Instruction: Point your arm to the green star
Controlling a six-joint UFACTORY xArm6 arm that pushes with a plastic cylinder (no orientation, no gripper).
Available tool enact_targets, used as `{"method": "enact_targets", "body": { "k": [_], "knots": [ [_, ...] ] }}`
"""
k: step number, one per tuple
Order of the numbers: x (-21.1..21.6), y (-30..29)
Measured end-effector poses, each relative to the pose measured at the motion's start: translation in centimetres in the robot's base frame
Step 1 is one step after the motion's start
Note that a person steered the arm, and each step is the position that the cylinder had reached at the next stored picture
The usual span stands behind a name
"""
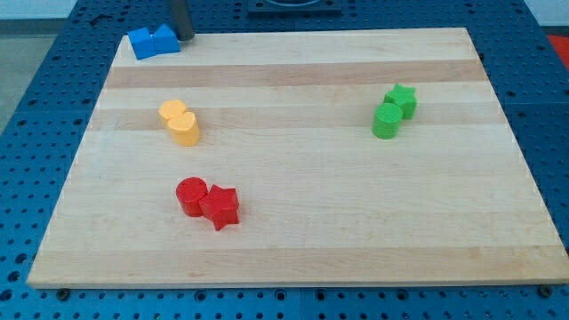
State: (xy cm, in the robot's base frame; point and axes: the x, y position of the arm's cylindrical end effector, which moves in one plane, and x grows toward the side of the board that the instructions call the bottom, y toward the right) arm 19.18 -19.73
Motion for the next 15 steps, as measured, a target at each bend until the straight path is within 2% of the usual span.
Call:
{"method": "enact_targets", "body": {
  "k": [2, 3, 4, 5, 6, 7, 9, 11, 13, 15],
  "knots": [
    [0.0, -1.1],
    [0.0, 3.3],
    [0.1, 12.3],
    [1.7, 21.3],
    [4.1, 27.2],
    [7.1, 30.1],
    [8.5, 38.3],
    [15.0, 40.4],
    [20.9, 38.0],
    [19.5, 40.2]
  ]
}}
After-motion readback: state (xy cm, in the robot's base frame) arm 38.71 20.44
